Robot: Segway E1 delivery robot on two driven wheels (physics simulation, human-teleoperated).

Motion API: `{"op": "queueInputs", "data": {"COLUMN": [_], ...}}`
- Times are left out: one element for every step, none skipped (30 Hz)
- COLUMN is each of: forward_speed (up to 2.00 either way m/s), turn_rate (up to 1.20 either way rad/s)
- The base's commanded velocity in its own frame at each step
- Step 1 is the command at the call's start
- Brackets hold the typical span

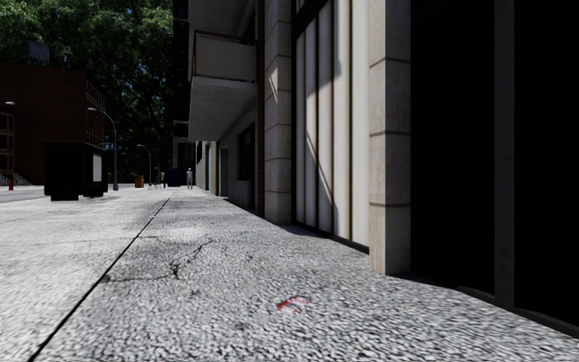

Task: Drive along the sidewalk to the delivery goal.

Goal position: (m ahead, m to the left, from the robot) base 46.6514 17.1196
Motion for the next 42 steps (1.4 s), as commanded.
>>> {"op": "queueInputs", "data": {"forward_speed": [2.00,2.00,2.00,2.00,2.00,2.00,2.00,2.00,2.00,2.00,2.00,2.00,2.00,2.00,2.00,2.00,2.00,2.00,2.00,2.00,2.00,2.00,2.00,2.00,2.00,2.00,2.00,2.00,2.00,2.00,2.00,2.00,2.00,2.00,2.00,2.00,2.00,2.00,2.00,2.00,2.00,2.00], "turn_rate": [0.26,0.26,0.36,0.43,0.45,0.45,0.45,0.45,0.45,0.45,0.45,0.45,0.45,0.45,0.45,0.45,0.45,0.45,0.45,0.45,0.44,0.44,0.44,0.44,0.44,0.44,0.44,0.44,0.44,0.44,0.44,0.44,0.43,0.42,0.42,0.42,0.40,0.40,0.38,0.37,0.37,0.00]}}
